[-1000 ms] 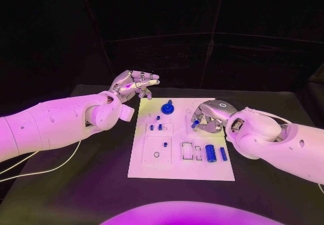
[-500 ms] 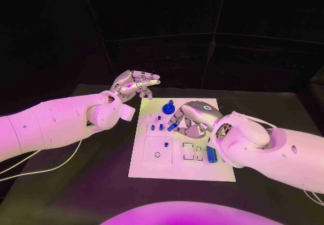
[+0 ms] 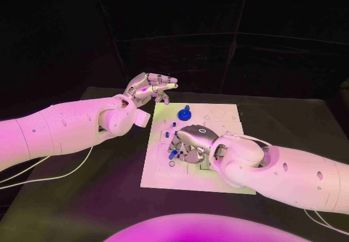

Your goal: Assemble the parts on the task board

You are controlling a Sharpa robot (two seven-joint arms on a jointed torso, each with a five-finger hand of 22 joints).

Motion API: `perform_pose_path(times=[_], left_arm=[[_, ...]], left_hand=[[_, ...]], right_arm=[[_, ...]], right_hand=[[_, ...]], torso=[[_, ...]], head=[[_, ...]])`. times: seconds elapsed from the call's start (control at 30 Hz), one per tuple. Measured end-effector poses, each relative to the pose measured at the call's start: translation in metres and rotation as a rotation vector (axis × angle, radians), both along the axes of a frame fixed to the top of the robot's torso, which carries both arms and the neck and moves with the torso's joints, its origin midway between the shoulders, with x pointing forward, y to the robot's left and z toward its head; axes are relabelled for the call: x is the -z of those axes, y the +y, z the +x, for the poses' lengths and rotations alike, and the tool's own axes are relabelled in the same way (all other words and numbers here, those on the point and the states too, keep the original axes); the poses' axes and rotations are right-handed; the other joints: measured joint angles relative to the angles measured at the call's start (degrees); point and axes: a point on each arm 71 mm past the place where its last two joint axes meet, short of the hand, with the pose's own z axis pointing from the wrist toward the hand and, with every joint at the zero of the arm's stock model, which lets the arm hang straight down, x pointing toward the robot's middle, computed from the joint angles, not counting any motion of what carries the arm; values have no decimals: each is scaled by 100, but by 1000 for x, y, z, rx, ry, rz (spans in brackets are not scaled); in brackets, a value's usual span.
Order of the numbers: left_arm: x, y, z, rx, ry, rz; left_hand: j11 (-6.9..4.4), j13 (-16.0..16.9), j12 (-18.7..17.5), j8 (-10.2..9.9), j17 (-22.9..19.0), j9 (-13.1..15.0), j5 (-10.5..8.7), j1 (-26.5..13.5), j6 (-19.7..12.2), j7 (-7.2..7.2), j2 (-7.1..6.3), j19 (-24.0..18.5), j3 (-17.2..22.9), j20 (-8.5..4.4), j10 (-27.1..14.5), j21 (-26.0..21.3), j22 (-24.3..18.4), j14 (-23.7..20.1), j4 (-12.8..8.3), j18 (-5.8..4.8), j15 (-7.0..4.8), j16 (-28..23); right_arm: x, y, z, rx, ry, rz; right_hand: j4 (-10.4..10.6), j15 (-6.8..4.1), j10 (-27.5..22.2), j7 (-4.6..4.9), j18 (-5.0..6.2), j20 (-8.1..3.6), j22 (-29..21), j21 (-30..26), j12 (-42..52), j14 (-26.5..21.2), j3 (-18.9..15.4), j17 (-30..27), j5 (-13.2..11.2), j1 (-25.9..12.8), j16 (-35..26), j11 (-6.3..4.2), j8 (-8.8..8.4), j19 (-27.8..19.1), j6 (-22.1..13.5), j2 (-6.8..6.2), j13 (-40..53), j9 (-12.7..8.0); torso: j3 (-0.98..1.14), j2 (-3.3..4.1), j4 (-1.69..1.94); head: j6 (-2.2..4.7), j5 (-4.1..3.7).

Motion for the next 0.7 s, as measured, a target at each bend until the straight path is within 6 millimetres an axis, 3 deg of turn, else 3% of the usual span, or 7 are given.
perform_pose_path(times=[0.7], left_arm=[[0, -3, 1, 5, 0, -1]], left_hand=[[0, 0, 27, 0, -17, 0, 0, 0, 0, 0, 0, 0, 0, 0, 0, 0, -8, 0, 0, 0, 0, 0]], right_arm=[[11, 10, -4, -47, -11, -127]], right_hand=[[0, 0, -1, -7, 0, 0, 0, 0, -22, 0, 0, 0, -1, -62, 0, 1, -50, 0, -26, 2, 0, 2]], torso=[[8, -6, -9]], head=[[-40, 38]])
